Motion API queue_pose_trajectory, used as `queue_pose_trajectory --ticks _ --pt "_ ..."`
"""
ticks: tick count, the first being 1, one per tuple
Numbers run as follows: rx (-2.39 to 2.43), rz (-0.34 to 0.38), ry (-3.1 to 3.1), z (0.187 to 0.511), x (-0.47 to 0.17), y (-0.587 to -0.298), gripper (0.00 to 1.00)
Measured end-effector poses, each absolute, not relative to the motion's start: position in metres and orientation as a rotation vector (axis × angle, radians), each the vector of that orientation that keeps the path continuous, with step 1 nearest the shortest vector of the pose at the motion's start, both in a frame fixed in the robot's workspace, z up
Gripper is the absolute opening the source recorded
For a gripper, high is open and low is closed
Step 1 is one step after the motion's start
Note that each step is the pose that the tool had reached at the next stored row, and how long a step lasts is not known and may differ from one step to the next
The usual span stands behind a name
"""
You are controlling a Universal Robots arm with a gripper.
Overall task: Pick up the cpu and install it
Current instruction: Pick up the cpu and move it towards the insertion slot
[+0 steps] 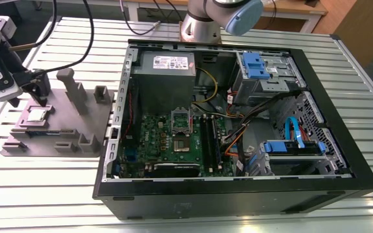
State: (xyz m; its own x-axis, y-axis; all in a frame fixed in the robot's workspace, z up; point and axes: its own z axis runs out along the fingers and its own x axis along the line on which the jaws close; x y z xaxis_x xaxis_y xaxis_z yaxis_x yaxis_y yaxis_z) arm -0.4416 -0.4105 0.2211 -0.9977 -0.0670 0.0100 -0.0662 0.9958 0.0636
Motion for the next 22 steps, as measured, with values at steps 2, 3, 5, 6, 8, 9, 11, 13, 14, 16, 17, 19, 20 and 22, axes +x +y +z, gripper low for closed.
queue_pose_trajectory --ticks 2,3,5,6,8,9,11,13,14,16,17,19,20,22 --pt "0.104 -0.099 -3.126 0.218 -0.442 -0.411 0.65" --pt "0.105 -0.099 -3.126 0.216 -0.442 -0.411 0.65" --pt "0.104 -0.099 -3.126 0.213 -0.442 -0.411 0.65" --pt "0.101 -0.099 -3.126 0.212 -0.443 -0.411 0.65" --pt "0.083 -0.099 -3.127 0.21 -0.443 -0.411 0.65" --pt "0.074 -0.099 -3.128 0.209 -0.443 -0.411 0.65" --pt "0.069 -0.099 -3.128 0.206 -0.443 -0.411 0.65" --pt "0.069 -0.099 -3.128 0.202 -0.444 -0.411 0.65" --pt "0.069 -0.099 -3.128 0.2 -0.444 -0.411 0.65" --pt "0.069 -0.099 -3.128 0.197 -0.445 -0.411 0.65" --pt "0.069 -0.099 -3.129 0.196 -0.445 -0.411 0.65" --pt "0.069 -0.098 -3.13 0.194 -0.446 -0.411 0.65" --pt "0.069 -0.098 -3.13 0.193 -0.446 -0.411 0.65" --pt "0.069 -0.098 -3.131 0.191 -0.446 -0.411 0.65"
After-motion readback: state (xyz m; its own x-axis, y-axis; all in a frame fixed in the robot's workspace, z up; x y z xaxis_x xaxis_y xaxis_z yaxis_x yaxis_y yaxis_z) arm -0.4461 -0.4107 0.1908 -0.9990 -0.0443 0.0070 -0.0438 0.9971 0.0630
